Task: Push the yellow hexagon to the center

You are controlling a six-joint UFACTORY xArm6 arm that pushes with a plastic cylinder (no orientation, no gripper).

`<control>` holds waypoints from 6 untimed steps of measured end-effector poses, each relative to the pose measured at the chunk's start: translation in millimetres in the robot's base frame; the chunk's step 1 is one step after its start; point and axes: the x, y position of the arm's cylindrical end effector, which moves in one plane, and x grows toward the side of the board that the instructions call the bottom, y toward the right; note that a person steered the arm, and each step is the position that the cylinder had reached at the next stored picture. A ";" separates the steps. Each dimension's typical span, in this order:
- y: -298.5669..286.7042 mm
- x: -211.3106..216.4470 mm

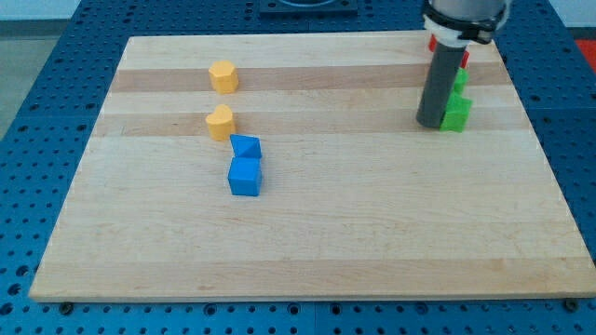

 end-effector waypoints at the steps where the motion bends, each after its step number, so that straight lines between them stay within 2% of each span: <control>1: -3.9 0.0; 2: -7.4 0.0; 4: -119.6 -17.4; 6: -135.8 -95.6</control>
